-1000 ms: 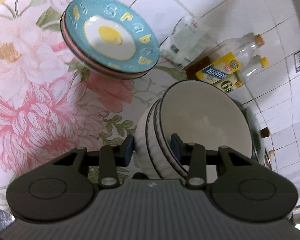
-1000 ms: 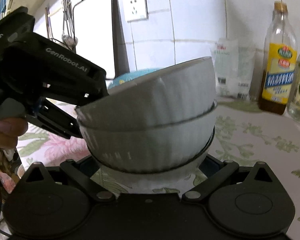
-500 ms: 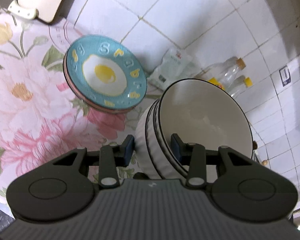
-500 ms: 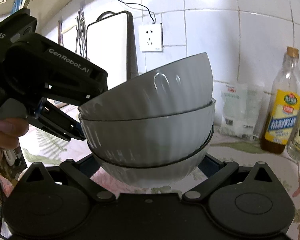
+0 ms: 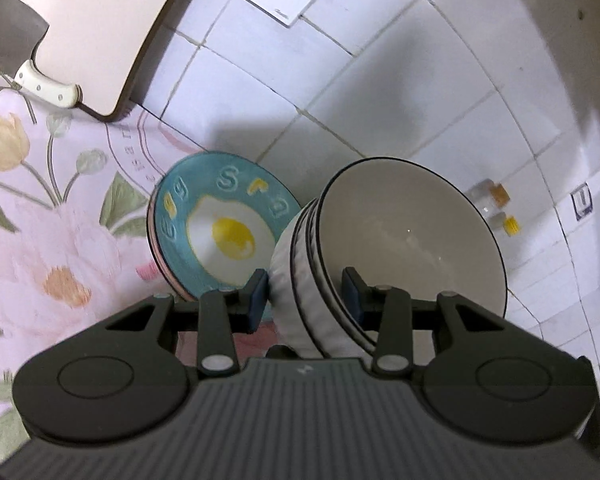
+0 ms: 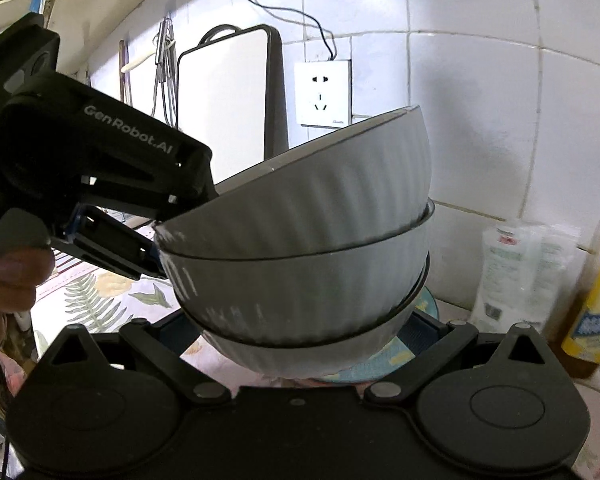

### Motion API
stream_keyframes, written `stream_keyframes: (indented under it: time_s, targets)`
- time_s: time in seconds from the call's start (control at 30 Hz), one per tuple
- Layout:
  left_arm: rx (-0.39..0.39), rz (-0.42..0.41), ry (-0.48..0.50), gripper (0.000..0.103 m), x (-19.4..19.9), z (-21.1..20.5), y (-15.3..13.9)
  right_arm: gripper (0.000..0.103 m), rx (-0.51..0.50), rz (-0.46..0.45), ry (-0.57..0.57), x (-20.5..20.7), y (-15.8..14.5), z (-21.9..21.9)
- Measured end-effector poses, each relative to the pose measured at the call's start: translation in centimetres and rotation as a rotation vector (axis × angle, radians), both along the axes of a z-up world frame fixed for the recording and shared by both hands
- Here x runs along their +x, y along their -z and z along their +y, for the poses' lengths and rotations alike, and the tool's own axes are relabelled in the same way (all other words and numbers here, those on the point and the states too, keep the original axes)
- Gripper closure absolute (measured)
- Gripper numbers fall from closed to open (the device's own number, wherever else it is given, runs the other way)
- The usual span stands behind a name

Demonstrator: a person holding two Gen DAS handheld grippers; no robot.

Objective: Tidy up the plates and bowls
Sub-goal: 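Lift the bowl stack with both grippers and carry it over the egg plate, then lower the bowl stack onto the egg plate and open both grippers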

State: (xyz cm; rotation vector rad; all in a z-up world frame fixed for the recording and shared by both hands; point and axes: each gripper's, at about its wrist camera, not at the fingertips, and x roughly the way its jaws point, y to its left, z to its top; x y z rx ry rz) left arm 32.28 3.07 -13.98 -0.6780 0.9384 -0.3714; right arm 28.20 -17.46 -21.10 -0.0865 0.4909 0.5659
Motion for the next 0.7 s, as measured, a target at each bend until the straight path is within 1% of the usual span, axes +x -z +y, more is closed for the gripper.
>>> stream_keyframes:
  time_s: [0.2,0.3,0.5,0.6,0.7]
  targets:
    - [0.010,0.008,0.005,0.065,3.7,0.4,0.8,0.000,-0.001,0.019,0.012,3.7,0.2,1.1]
    - [0.010,0.020,0.003,0.065,5.2,0.4,1.7,0.000,0.003,0.028,0.007,5.3,0.7,1.2]
    - [-0.014,0.055,0.000,0.065,7.2,0.2,4.3,0.000,-0.020,0.056,0.001,7.7,2.5,1.2]
    - [0.000,0.065,0.007,0.065,7.7,-0.2,5.1,0.000,-0.014,0.079,0.002,8.4,3.4,1.3]
    - [-0.006,0.077,0.002,0.065,7.9,-0.3,6.0,0.000,-0.018,0.097,0.002,8.7,4.0,1.3]
